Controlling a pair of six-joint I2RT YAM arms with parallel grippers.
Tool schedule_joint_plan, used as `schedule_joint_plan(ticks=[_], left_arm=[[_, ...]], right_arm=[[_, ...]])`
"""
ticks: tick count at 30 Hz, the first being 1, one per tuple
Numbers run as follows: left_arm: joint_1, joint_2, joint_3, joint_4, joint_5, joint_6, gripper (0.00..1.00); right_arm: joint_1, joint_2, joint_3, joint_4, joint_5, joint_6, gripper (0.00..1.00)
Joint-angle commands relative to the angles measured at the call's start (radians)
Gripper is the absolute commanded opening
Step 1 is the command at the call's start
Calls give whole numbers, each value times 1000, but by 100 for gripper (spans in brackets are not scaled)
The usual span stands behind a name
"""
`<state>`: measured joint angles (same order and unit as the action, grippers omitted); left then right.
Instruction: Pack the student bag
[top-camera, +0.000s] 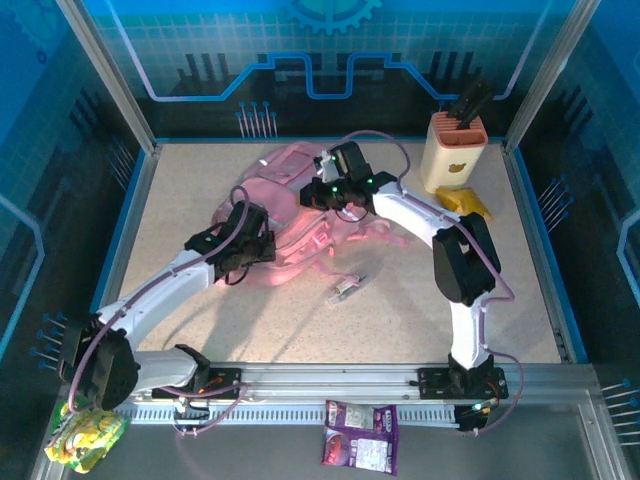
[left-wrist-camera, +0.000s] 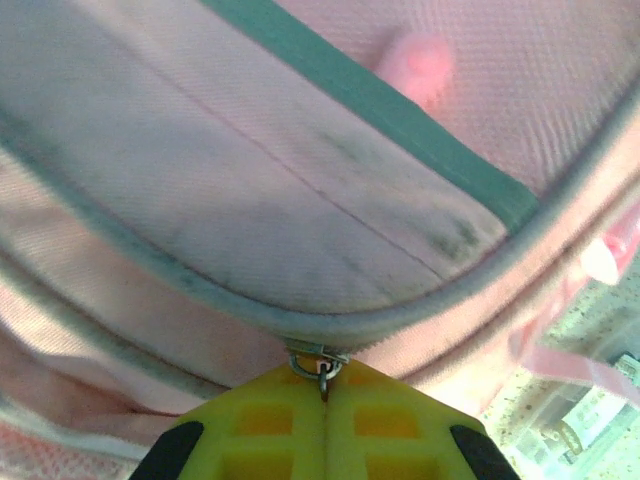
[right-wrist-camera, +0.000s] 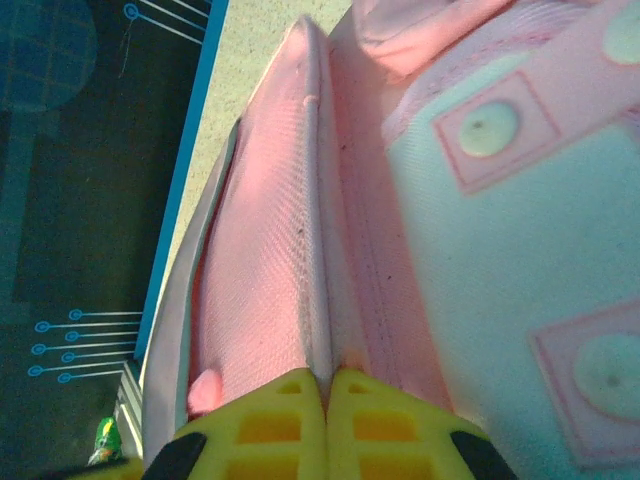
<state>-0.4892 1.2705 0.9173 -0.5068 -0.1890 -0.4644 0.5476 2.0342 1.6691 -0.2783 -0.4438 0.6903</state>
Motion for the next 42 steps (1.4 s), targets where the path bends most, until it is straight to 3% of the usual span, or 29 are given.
schedule_joint_plan(ticks=[1, 5, 8, 11, 16, 21, 27, 32, 37, 39, 42], left_arm=[[-83, 71, 64, 52, 80, -16, 0], [-129, 158, 108, 144, 126, -71, 0], [-141, 198, 134, 173, 142, -77, 0], [-149, 221, 164, 162, 146, -60, 0], [-152, 206, 152, 171, 152, -34, 0], [-152, 203, 153, 165, 159, -34, 0], [-151, 193, 156, 165, 161, -22, 0], [-151, 196, 161, 163, 186, -14, 0], [-152, 182, 166, 100, 171, 16, 0], [-152, 171, 163, 52, 152, 43, 0], [-149, 130, 132, -7, 121, 90, 0]], right_arm=[[-28, 84, 143, -30, -10, -67, 10], [-43, 80, 179, -86, -33, -99, 38], [-62, 5, 90, -77, -44, -97, 49], [-78, -84, -31, -73, -55, -82, 54], [-66, -208, -294, 155, -200, 148, 56], [-18, -246, -397, 252, -130, 251, 56], [7, -204, -429, 327, -79, 324, 51], [14, -165, -425, 378, -83, 336, 33], [-5, -175, -427, 345, -63, 277, 6], [-17, -182, -420, 315, -62, 242, 0], [-47, -191, -406, 271, -63, 179, 0]])
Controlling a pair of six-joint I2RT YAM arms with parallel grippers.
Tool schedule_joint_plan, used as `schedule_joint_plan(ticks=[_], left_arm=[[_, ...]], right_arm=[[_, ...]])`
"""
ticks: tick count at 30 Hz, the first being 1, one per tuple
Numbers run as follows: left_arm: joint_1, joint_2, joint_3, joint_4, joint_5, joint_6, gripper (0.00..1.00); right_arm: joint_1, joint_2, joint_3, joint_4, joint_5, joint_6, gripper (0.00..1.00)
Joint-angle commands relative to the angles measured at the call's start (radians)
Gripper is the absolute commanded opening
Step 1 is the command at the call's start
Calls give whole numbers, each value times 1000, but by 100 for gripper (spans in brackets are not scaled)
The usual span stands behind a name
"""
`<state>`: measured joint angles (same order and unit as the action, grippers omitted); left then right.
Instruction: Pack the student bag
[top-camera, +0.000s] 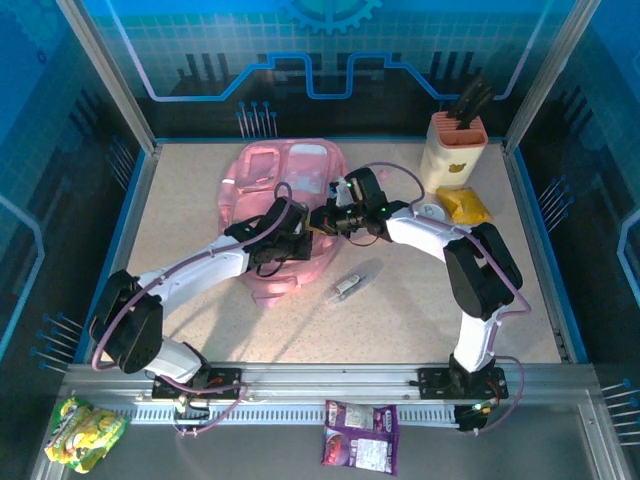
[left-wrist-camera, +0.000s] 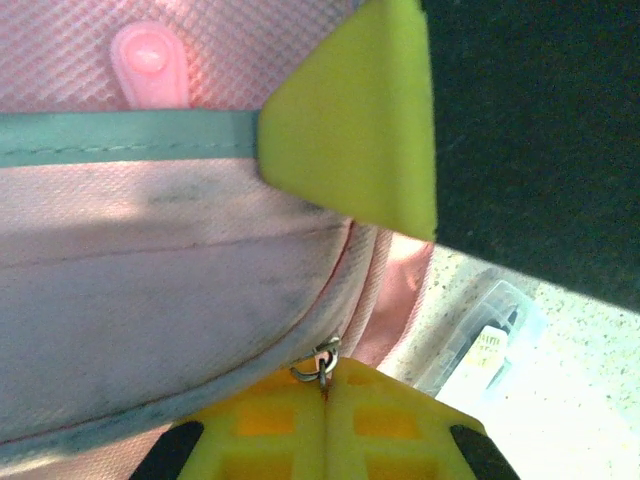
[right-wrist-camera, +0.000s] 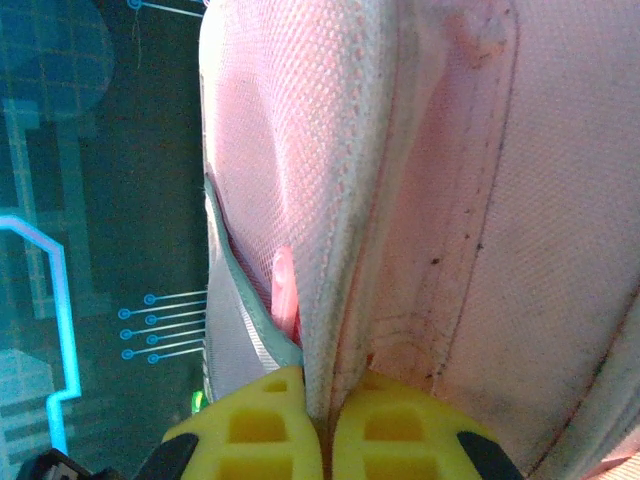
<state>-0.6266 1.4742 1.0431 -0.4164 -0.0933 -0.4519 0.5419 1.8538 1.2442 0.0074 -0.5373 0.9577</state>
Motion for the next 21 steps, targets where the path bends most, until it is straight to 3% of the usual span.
schedule_joint_plan(ticks=[1, 5, 10, 16, 17, 19, 21], left_arm=[[-5, -93, -10, -120, 14, 88, 0], [49, -175, -77, -175, 4, 102, 0], [165, -240, -163, -178, 88, 108, 0], [135, -184, -147, -55, 250, 87, 0], [119, -164, -132, -38, 243, 81, 0], [92, -106, -85, -8, 227, 60, 0], [73, -53, -41, 20, 215, 33, 0]], right_arm=[[-56, -13, 24, -27, 23, -105, 0], [-101, -7, 93, -128, 5, -205, 0], [-128, 55, 249, -276, -18, -323, 0], [-129, 220, 498, -426, 4, -404, 0], [-129, 241, 540, -445, 4, -407, 2], [-128, 279, 617, -487, -9, -410, 20], [-122, 286, 648, -521, -11, -427, 30]])
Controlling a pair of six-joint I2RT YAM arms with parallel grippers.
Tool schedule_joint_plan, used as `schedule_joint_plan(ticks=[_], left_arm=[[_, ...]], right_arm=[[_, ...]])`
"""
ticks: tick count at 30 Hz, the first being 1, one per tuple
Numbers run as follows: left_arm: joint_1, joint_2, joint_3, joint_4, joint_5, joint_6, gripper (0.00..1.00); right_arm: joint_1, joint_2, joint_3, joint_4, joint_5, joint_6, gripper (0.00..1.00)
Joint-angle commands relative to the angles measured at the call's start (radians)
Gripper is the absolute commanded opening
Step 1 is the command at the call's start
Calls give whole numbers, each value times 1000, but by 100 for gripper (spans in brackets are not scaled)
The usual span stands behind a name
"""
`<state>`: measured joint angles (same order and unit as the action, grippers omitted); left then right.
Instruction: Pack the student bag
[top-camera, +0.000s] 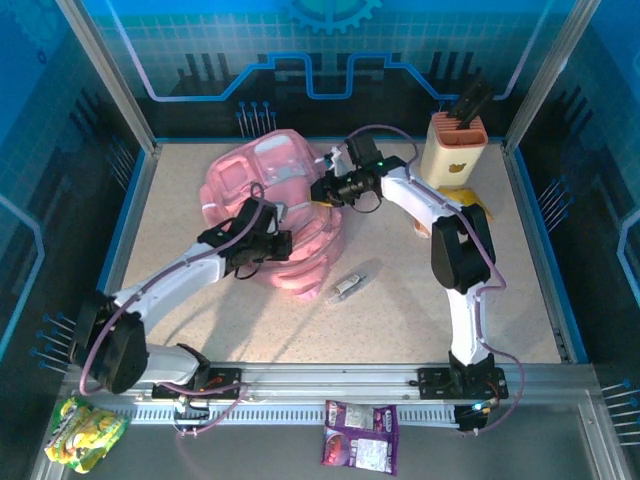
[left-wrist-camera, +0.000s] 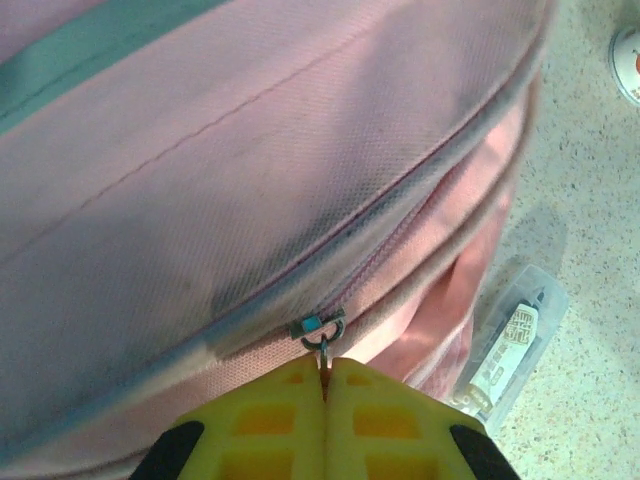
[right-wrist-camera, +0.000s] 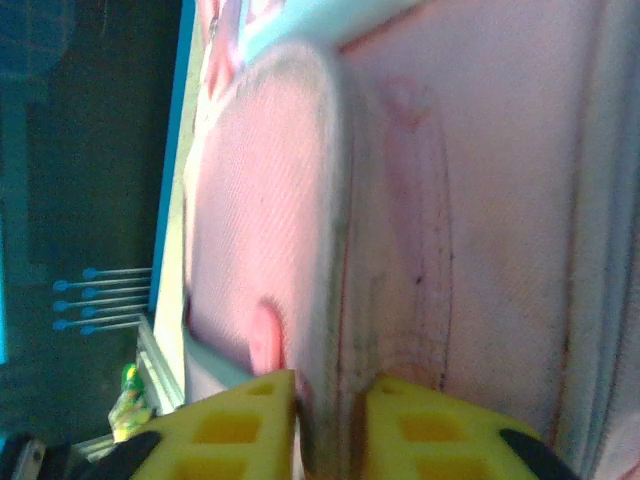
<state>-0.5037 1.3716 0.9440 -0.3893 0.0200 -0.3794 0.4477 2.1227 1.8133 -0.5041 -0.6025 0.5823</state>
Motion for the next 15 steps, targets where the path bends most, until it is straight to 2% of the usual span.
schedule_joint_plan(ticks=[1, 3, 7, 11, 15], left_arm=[[-56, 74, 78, 9, 104, -50, 0], [-69, 106, 105, 29, 93, -65, 0], [-78, 150, 147, 56, 88, -91, 0], [-86, 174, 187, 50, 84, -98, 0], [-100, 178, 200, 47, 67, -98, 0]], right_arm=[[-27, 7, 76, -26, 67, -65, 36], [-37, -29, 37, -42, 86, -75, 41], [-64, -147, -164, 21, 95, -9, 47], [-63, -216, -322, 140, -6, 71, 51], [-39, -268, -416, 222, -11, 145, 52]])
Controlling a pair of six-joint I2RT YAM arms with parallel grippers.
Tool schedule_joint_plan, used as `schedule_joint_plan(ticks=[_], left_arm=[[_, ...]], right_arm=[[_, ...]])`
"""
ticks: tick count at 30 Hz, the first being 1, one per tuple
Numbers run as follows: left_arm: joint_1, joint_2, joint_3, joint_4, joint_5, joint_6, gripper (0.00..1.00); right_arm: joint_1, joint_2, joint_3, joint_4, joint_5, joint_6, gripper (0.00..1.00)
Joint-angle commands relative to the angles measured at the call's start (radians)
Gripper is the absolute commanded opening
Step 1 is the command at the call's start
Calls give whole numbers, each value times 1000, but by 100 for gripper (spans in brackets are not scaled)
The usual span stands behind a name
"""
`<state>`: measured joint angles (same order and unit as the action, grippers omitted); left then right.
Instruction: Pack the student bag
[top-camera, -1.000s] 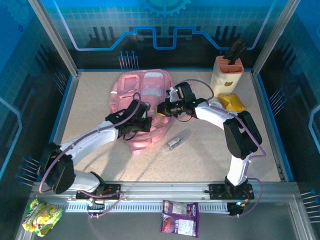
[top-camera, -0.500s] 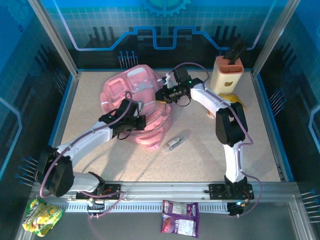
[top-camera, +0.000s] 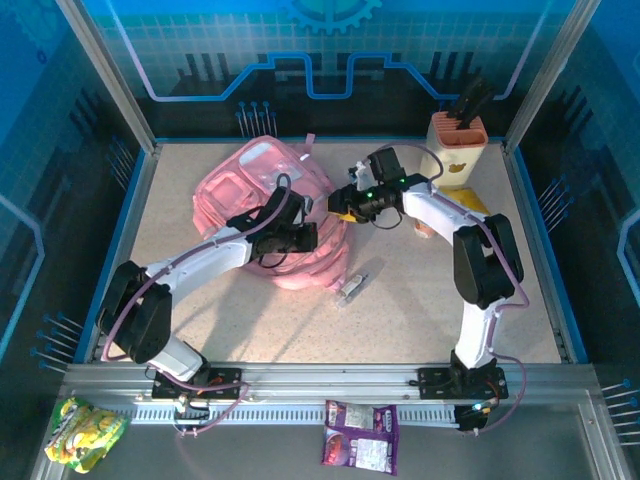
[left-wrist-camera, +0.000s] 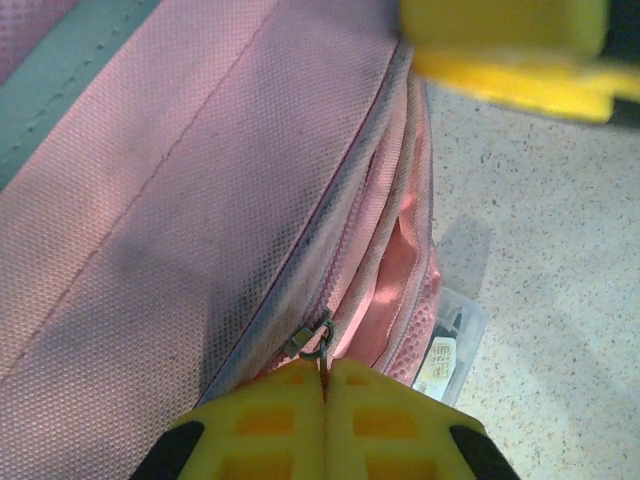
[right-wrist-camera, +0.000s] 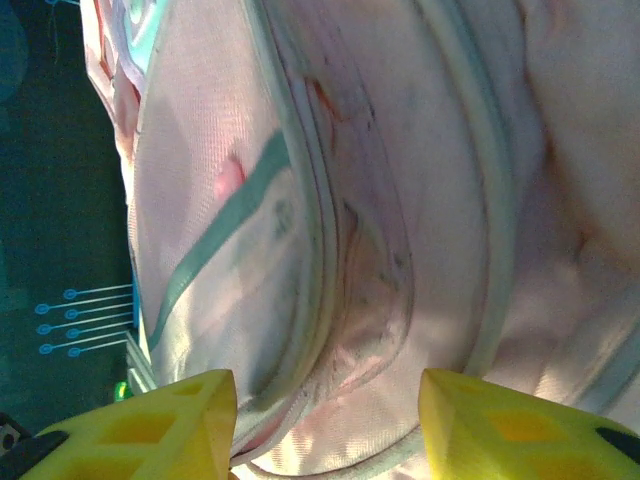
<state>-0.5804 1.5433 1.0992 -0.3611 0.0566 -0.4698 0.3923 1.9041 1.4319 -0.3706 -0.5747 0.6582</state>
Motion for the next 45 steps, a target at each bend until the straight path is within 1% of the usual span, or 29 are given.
schedule_joint_plan(ticks=[1, 5, 9, 13, 14, 15, 16, 20, 24, 28, 34, 37, 39, 41, 43, 45], left_arm=[[-24, 9, 43, 23, 29, -12, 0], [-24, 30, 50, 14, 34, -15, 0], [-34, 36, 62, 6, 38, -9, 0], [-38, 36, 62, 0, 38, 1, 0], [-40, 36, 61, -7, 38, 3, 0], [-41, 33, 59, -14, 37, 8, 0], [-42, 29, 55, -23, 35, 12, 0], [-51, -4, 17, -69, 24, 41, 0], [-55, -70, -82, -97, -9, 75, 0], [-55, -121, -154, -149, -64, 105, 0], [-45, -171, -214, -211, -231, 108, 0], [-37, -195, -256, -171, -248, 142, 0], [-13, -208, -282, -158, -248, 149, 0], [2, -216, -289, -152, -268, 169, 0], [33, -229, -286, -150, -241, 190, 0], [48, -243, -280, -156, -261, 189, 0]], right_arm=[[27, -58, -51, 104, -32, 82, 52], [67, -51, -95, 173, -17, 139, 51], [90, -18, -92, 216, 8, 182, 48], [95, -10, -50, 177, 66, 143, 34], [91, -7, -45, 172, 68, 133, 28], [89, -7, -41, 172, 72, 125, 19], [83, -6, -35, 162, 76, 115, 13], [54, 4, -2, 119, 89, 69, 1], [24, 19, 55, 60, 94, 14, 0], [-7, 24, 78, 56, 74, 4, 0], [-26, 26, 110, 25, 75, -37, 0], [-29, 39, 130, -1, 74, -57, 0], [-29, 46, 142, -14, 78, -67, 0], [-34, 53, 144, -15, 74, -69, 0], [-41, 63, 143, -7, 63, -59, 0], [-41, 72, 151, -12, 57, -60, 0]])
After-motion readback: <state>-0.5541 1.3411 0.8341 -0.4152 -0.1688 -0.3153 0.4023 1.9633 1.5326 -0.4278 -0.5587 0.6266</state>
